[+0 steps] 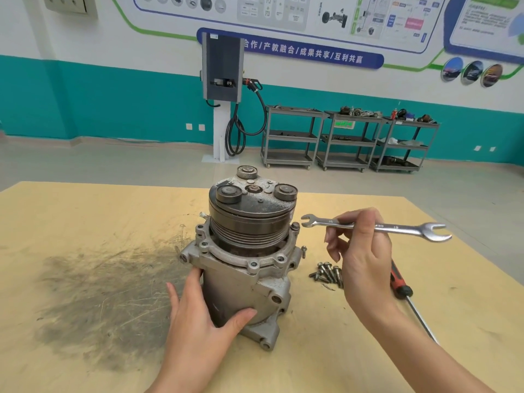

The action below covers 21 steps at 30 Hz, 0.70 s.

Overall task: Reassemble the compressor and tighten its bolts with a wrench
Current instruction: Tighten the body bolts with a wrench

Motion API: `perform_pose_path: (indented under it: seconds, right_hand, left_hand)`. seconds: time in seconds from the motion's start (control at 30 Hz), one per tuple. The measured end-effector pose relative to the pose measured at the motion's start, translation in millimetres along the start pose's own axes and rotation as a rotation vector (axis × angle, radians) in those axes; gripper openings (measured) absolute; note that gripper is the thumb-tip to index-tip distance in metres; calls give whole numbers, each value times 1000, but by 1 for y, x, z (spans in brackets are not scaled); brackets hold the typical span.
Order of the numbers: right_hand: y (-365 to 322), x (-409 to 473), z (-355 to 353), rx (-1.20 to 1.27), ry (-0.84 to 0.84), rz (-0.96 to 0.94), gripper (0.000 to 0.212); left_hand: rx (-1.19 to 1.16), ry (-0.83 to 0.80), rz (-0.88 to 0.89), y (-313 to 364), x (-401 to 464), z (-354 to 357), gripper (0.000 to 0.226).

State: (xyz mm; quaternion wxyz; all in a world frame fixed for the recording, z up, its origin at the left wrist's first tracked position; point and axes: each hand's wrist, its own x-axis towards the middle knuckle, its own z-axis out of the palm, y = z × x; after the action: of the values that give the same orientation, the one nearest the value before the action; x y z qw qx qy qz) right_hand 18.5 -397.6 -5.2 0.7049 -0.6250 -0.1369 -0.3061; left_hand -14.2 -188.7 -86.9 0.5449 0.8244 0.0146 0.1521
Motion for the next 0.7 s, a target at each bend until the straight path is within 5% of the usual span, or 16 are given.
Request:
perform_pose_path:
  seconds: [0.17, 0.47, 0.7]
  right_hand:
    - [4, 33, 6, 73, 56, 279, 48]
    - [17, 63, 14, 318, -156, 602, 48]
    - [27, 66, 19, 436, -159, 647, 44]
  left_hand:
    - [-13, -9, -16, 0, -1, 0, 129]
    - [17, -30, -49, 0, 0, 0, 133]
    - [11, -20, -55, -3, 0, 0, 115]
